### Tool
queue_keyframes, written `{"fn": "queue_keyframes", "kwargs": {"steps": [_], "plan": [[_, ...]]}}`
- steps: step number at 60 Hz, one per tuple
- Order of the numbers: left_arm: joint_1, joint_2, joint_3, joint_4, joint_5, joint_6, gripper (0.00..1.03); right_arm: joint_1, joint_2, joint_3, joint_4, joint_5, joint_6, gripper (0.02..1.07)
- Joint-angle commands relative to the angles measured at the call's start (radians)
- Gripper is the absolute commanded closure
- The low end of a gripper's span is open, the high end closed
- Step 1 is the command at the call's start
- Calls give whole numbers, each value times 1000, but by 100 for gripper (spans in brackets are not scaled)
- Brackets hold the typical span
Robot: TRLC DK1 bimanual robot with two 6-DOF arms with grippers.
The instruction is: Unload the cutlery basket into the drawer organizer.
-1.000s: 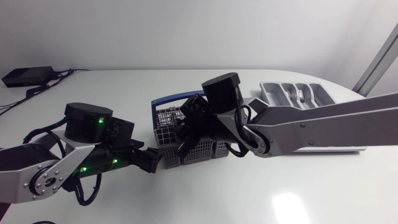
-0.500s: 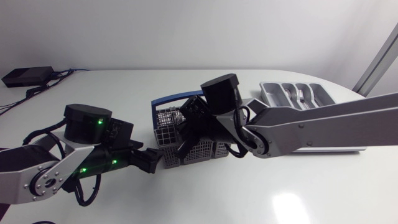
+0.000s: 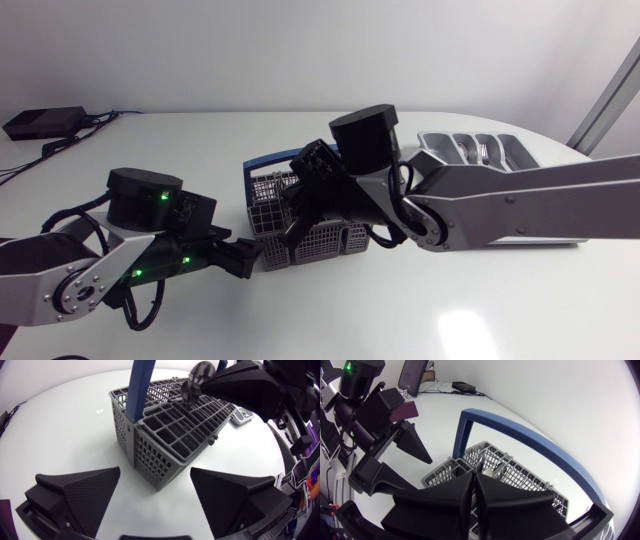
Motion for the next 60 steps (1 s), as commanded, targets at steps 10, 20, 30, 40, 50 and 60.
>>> {"fn": "queue_keyframes", "kwargs": {"steps": [10, 20, 30, 40, 50, 60], "plan": [[3, 27, -26, 21, 8, 12, 5, 26, -57, -56, 24, 15, -39, 101], [3, 46, -23, 30, 8, 11, 5, 54, -60, -79, 48, 44, -80, 101], [3, 60, -19, 38, 8, 11, 5, 69, -83, -95, 58, 51, -102, 101], [3, 61, -18, 39, 2, 11, 5, 92, -114, -102, 52, 65, -116, 101], [3, 63, -24, 41, -1, 11, 5, 98, -150, -97, 29, 65, -116, 101], [2, 61, -23, 41, -6, 12, 5, 101, -195, -86, -5, 61, -109, 101]]}}
